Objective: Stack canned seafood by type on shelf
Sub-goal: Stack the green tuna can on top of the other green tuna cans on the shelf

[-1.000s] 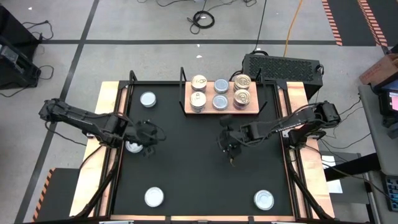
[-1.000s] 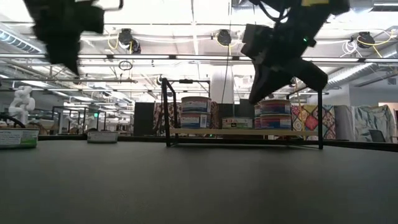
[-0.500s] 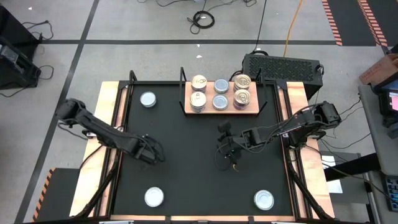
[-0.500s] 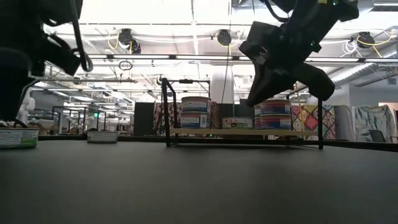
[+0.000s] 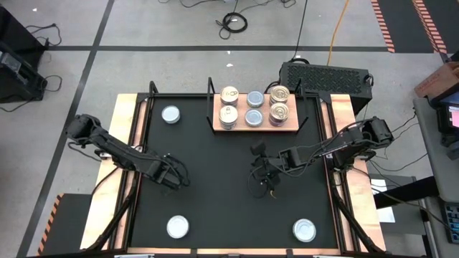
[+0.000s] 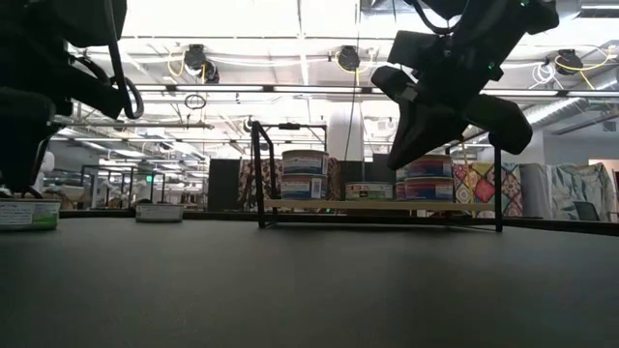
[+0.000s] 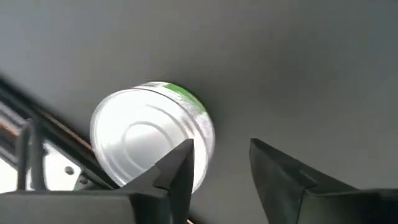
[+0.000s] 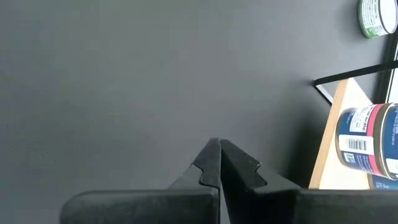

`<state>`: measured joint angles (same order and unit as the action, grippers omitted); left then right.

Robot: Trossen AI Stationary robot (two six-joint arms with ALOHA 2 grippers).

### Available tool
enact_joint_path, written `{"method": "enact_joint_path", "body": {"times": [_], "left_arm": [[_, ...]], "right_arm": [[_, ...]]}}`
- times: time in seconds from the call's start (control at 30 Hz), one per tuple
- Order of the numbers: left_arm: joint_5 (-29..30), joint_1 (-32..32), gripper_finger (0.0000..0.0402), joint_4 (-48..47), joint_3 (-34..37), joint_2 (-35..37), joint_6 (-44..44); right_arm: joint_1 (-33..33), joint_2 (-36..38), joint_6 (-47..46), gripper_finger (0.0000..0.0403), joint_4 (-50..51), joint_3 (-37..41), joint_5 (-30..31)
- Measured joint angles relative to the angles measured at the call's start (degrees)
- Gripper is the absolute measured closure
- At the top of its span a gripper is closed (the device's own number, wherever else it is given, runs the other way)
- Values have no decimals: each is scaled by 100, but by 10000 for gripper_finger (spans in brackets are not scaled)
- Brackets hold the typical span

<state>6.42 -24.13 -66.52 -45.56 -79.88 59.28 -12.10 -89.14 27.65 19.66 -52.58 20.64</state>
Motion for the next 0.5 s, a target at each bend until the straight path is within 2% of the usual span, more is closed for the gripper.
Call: {"method": "enact_joint_path", "body": {"times": [0.3,0.5], "left_arm": [[221,-1,237,-8,83,-23,421],[62,-23,237,58,296,-422,621]], "right_arm": [[0,0,3,403,-11,0,0],[0,0,3,403,-9,0,0]]}}
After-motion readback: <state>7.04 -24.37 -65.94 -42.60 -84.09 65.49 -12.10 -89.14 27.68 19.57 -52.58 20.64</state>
